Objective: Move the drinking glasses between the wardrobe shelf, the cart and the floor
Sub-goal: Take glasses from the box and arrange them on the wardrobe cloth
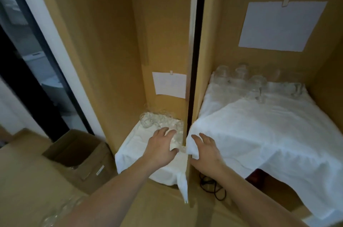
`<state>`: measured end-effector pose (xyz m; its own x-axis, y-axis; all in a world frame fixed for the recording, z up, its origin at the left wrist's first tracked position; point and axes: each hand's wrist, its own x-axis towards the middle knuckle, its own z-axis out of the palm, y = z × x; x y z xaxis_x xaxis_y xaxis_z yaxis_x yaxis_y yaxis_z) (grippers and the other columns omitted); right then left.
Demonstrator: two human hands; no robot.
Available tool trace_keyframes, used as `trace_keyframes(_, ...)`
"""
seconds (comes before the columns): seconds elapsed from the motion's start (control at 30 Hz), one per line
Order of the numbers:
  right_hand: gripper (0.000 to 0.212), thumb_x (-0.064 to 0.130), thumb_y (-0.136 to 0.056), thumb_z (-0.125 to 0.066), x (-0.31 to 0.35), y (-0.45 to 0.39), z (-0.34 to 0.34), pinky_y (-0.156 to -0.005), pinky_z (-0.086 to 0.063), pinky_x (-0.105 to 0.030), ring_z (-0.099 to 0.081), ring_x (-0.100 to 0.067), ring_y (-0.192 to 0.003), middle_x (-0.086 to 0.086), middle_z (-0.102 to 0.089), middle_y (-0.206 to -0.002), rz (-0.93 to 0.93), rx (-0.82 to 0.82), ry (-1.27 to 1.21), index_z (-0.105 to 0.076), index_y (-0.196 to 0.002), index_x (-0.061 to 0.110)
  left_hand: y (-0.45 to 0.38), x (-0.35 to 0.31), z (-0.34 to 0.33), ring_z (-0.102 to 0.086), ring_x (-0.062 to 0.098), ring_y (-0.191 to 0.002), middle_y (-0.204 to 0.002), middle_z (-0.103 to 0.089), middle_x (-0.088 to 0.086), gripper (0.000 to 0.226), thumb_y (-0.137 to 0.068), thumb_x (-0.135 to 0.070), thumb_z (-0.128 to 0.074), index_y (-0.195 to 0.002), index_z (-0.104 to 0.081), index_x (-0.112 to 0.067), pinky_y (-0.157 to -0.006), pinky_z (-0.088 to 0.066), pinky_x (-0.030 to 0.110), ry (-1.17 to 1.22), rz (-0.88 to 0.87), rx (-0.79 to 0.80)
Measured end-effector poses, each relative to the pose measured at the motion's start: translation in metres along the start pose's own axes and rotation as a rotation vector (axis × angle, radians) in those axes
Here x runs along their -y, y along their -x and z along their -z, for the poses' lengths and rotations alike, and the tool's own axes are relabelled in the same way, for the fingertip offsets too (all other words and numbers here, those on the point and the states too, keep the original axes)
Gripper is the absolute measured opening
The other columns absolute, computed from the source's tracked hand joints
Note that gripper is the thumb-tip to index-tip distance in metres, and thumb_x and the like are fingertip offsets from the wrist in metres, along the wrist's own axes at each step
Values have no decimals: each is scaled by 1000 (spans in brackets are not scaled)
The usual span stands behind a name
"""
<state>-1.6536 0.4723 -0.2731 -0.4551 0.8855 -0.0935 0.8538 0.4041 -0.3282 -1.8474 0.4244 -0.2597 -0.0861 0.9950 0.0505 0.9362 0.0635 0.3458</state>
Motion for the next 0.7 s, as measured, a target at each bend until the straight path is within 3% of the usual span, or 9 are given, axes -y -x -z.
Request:
trace_keyframes(0.27, 86, 50, -91, -66, 92, 7, -44, -122, -26, -40, -14, -29, -153, -2, -12, -168, 31, 74, -10, -16, -159, 30, 47, 89, 21, -27, 28, -147, -161, -30, 5, 70, -94, -47, -64, -154, -34, -27, -116, -35, 43, 15, 119, 29)
trace_keyframes(0.7, 88, 51, -90, -66, 157, -37, -84, -121, -25, -39, -15, -27, -152, -2, -13, -168, 109, 213, 50, -17, -159, 29, 64, 173, 14, -36, 28, -142, -158, -39, 3, 70, -90, -54, -64, -151, -38, -30, -114, -38, 44, 113, 312, -9)
